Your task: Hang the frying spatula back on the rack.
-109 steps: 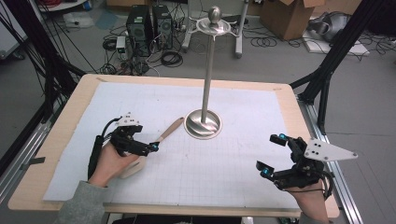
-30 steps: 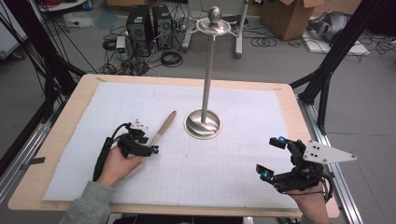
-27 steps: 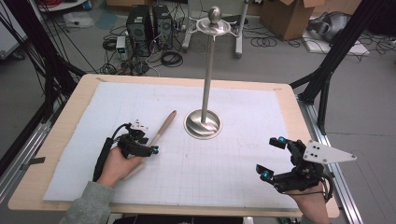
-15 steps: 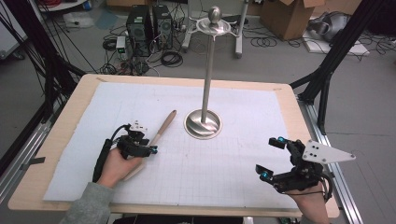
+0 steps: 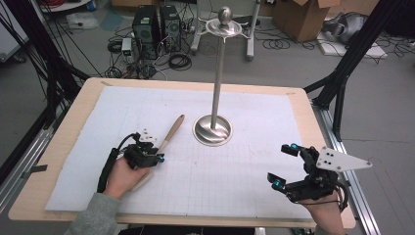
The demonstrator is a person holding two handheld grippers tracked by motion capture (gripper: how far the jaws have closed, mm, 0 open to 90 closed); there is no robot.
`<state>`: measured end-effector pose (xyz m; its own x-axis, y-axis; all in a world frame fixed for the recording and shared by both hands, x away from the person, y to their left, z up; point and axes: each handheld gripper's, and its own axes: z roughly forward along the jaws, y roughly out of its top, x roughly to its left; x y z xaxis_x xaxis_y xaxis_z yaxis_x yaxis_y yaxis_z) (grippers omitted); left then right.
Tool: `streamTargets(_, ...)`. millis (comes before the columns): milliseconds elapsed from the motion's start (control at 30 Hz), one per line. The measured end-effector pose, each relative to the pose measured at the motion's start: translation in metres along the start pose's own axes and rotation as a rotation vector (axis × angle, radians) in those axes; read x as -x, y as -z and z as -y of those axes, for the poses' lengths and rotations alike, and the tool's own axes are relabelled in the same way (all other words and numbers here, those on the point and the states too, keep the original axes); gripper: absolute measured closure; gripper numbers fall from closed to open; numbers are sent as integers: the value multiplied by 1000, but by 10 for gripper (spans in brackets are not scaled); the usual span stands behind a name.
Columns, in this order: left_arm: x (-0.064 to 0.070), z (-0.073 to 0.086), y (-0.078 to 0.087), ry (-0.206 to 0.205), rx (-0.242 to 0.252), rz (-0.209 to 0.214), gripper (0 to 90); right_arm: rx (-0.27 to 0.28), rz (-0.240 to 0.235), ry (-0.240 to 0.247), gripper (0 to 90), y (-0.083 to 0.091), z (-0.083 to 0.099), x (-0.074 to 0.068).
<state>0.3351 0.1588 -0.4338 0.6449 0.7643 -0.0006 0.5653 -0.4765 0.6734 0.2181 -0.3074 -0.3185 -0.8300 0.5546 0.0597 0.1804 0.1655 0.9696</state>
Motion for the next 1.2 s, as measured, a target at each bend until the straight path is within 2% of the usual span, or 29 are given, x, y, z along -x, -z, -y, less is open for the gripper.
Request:
streamTargets(133, 1, 1, 0, -1, 0, -1, 703, 0, 1, -1, 41, 0, 0, 0)
streamTargets(400, 1, 2, 0, 7, 3, -3, 715, -4, -3, 7, 41, -2, 0, -1)
streamTargets(467, 3, 2, 0, -4, 7, -20, 724, -7, -4, 4, 41, -2, 0, -1)
streamTargets(500, 4, 2, 0, -17, 12, -31, 768, -7, -3, 8, 41, -3, 0, -1)
streamTargets(567, 7, 2, 0, -40, 10, -44, 774, -13, -4, 8, 41, -4, 0, -1)
streamTargets(633, 7, 2, 0, -44, 10, -44, 776, -15, -9, 6, 41, -4, 0, -2)
streamTargets(1000, 3, 2, 0, -17, 9, -19, 778, -18, -9, 6, 41, -5, 0, -1)
streamTargets(1200, 3, 1, 2, -24, 9, -34, 778, -11, -9, 2, 41, -3, 0, -1)
